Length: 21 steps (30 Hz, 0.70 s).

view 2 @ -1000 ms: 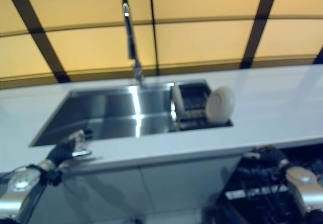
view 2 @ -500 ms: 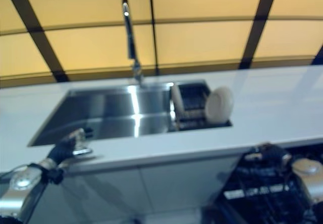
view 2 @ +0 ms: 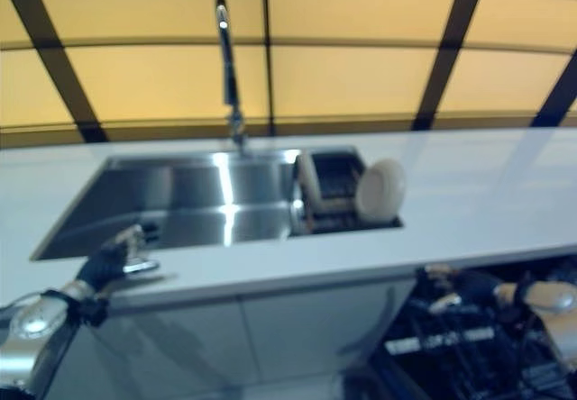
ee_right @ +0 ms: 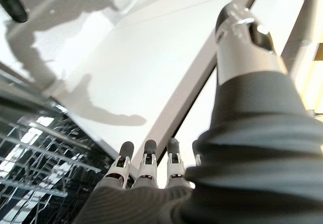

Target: Take plates into dishwasher

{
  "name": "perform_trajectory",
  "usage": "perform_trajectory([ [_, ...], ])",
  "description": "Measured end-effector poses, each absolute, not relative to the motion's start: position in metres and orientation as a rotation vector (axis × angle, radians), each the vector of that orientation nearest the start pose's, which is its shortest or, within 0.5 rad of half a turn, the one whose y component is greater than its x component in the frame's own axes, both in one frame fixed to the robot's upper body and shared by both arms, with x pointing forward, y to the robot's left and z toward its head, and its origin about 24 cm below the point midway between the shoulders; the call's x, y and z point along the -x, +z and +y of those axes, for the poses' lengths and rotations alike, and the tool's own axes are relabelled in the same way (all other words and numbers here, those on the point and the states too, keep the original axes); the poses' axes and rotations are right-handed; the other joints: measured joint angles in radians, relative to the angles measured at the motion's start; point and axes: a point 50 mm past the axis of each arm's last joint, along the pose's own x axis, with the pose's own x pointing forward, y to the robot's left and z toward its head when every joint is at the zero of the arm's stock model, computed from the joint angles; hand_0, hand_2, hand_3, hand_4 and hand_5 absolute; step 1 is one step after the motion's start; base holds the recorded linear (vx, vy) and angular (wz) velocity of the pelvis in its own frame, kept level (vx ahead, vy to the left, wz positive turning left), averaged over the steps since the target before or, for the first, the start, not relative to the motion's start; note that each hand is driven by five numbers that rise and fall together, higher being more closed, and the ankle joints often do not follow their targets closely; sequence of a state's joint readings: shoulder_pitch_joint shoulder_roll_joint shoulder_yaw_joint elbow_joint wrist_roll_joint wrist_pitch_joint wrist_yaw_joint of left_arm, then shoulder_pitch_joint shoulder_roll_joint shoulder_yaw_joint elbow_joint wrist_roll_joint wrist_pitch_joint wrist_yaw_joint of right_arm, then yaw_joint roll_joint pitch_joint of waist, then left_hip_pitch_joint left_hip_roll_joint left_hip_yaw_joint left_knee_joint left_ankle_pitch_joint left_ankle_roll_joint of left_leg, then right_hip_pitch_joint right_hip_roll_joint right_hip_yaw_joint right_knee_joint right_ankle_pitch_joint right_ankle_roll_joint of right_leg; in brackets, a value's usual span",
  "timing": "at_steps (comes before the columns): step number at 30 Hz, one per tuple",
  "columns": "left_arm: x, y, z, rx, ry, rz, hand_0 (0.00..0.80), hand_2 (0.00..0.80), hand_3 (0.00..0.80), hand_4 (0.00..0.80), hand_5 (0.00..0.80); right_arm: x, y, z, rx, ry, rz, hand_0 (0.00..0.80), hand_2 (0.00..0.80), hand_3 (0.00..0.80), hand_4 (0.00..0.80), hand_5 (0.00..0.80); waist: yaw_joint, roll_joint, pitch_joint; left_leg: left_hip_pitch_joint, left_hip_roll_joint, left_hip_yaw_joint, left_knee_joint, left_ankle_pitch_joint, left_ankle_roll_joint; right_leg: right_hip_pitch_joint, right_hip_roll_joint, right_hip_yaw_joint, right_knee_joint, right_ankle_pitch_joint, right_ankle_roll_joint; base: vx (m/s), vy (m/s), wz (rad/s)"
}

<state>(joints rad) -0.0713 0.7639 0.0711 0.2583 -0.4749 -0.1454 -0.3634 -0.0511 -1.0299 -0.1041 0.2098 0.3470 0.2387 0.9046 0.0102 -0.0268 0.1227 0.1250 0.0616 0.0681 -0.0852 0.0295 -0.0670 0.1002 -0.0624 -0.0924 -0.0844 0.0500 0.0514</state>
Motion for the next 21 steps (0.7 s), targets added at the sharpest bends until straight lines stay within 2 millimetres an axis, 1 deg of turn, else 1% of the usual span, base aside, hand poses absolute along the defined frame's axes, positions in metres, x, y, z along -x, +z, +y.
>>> perform_trajectory([
  [2,-0.255,0.094,0.310,-0.291,-0.176,0.002,0.000,0.000,0.000,0.000,0.000,-0.234,0.114,-0.335,0.395,0.612,0.485,0.000,0.000,0.000,0.000,0.000,-0.001,-0.003,-0.002,0.002,0.000,0.005,0.000,-0.001,0.000,0.000,0.000,0.003,0.000,0.000,0.000,0.014,-0.010,-0.06],
  [4,-0.255,0.093,0.312,-0.289,-0.169,0.001,0.000,0.000,0.000,0.000,0.000,-0.233,0.116,-0.336,0.358,0.610,0.449,0.000,0.000,0.000,0.000,0.000,-0.002,-0.006,-0.004,0.002,0.000,0.006,0.000,-0.001,0.000,0.000,0.000,0.004,0.000,0.000,0.000,0.000,0.000,0.00],
  [7,-0.253,0.092,0.316,-0.283,-0.161,0.001,0.000,0.000,0.000,0.000,0.000,-0.235,0.127,-0.339,0.298,0.573,0.355,0.000,0.000,0.000,0.000,0.000,-0.019,-0.009,-0.009,0.003,0.000,0.008,0.000,-0.001,0.000,0.000,0.000,0.006,0.000,0.001,0.000,0.000,0.000,0.00],
  [9,-0.252,0.091,0.318,-0.284,-0.154,0.004,0.000,0.000,0.000,0.000,0.000,-0.237,0.136,-0.342,0.262,0.529,0.276,0.000,0.000,0.000,0.000,0.000,-0.022,-0.011,-0.013,0.003,0.001,0.009,0.000,-0.001,0.000,0.000,0.000,0.007,0.000,0.001,0.000,0.015,0.002,-0.01],
  [11,-0.252,0.089,0.319,-0.282,-0.150,0.009,0.000,0.000,0.000,0.000,0.000,-0.241,0.143,-0.349,0.227,0.473,0.233,0.000,0.000,0.000,0.000,0.000,-0.022,-0.011,-0.017,0.005,0.000,0.010,0.000,-0.001,0.000,0.000,0.000,0.008,0.000,0.002,0.000,0.024,0.002,-0.02],
  [12,-0.252,0.089,0.320,-0.280,-0.150,0.012,0.000,0.000,0.000,0.000,0.000,-0.242,0.149,-0.358,0.201,0.409,0.195,0.000,0.000,0.000,0.000,0.000,-0.022,-0.010,-0.021,0.004,0.000,0.011,0.000,-0.001,0.000,-0.001,0.000,0.011,0.000,0.003,0.000,0.000,0.000,0.00],
  [15,-0.251,0.086,0.321,-0.274,-0.149,0.022,0.000,0.000,0.000,0.000,0.000,-0.245,0.160,-0.370,0.164,0.308,0.137,0.000,0.000,0.000,0.000,0.000,-0.022,-0.010,-0.031,0.004,0.001,0.011,0.000,-0.001,0.000,-0.001,0.001,0.011,0.000,0.003,0.000,0.000,0.000,0.00],
  [18,-0.250,0.082,0.321,-0.275,-0.156,0.035,0.000,0.000,0.000,0.000,0.000,-0.251,0.181,-0.381,0.152,0.209,0.070,0.000,0.000,0.000,0.000,0.000,-0.022,-0.003,-0.039,0.005,0.001,0.013,0.000,-0.001,0.000,-0.001,0.000,0.013,-0.003,0.005,0.000,0.000,0.000,0.00],
  [19,-0.250,0.082,0.320,-0.277,-0.160,0.036,0.000,0.000,0.000,0.000,0.000,-0.252,0.186,-0.382,0.154,0.196,0.058,0.000,0.000,0.000,0.000,0.000,-0.021,-0.002,-0.041,0.005,0.001,0.012,0.000,-0.001,0.000,-0.001,0.001,0.013,-0.003,0.005,-0.001,0.000,0.000,0.00],
  [21,-0.251,0.080,0.319,-0.277,-0.169,0.043,0.000,0.000,0.000,0.000,0.000,-0.257,0.200,-0.385,0.167,0.150,0.014,0.000,0.000,0.000,0.000,0.000,-0.018,0.002,-0.045,0.005,0.001,0.012,0.000,-0.001,0.000,0.000,0.001,0.013,-0.004,0.005,-0.001,0.000,0.000,0.00],
])
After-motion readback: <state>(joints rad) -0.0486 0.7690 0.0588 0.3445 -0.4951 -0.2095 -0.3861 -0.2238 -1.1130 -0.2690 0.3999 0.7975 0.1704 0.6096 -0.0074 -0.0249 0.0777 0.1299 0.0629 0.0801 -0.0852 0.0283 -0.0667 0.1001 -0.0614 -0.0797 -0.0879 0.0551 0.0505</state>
